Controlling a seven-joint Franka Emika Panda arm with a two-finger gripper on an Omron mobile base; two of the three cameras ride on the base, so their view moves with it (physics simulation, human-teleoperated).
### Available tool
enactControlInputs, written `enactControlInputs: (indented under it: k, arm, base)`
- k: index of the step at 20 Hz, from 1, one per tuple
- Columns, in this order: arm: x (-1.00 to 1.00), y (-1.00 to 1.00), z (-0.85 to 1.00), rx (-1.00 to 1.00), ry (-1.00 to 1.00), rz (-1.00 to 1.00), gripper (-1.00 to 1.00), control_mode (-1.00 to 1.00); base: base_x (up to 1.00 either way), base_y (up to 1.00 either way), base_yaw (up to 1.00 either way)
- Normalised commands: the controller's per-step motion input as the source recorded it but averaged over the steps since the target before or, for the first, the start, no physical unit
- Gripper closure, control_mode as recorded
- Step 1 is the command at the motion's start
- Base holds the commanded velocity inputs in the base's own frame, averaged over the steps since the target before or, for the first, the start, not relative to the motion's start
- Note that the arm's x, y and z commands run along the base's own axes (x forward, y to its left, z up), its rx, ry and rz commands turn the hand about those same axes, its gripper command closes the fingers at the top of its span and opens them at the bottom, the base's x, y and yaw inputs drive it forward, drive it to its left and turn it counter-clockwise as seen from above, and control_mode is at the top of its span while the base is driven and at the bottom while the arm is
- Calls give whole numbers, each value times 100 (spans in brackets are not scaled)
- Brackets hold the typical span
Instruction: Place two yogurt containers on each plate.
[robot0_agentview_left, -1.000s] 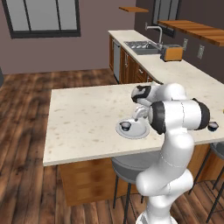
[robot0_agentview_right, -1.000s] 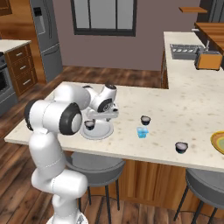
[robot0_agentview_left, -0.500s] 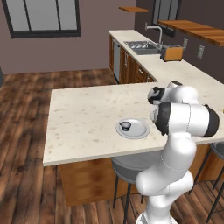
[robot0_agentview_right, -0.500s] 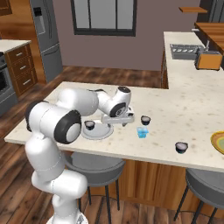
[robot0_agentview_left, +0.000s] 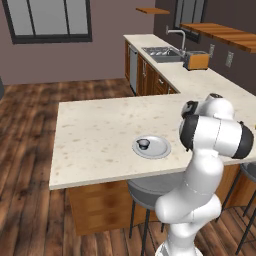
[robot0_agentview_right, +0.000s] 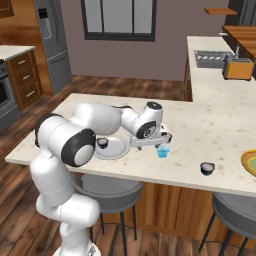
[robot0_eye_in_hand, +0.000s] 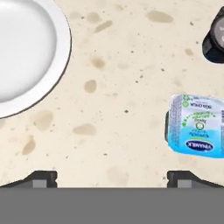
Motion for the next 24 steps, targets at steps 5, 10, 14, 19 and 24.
enactControlInputs:
  k: [5,10,14,19,24]
  arm:
    - [20,-53,0,-8,0,-4,-100,-100]
    - [35,-34,-1,0,0,-12,-100,-100]
    - [32,-17,-14,-1,0,-16,-100,-100]
    - [13,-7,-21,0,0,-14,-100,-100]
    - [13,-2,-20,0,0,-8,-100,-100]
  base:
    - [0,0,0]
    - [0,0,0]
    - [0,0,0]
    - [0,0,0]
    - [0,0,0]
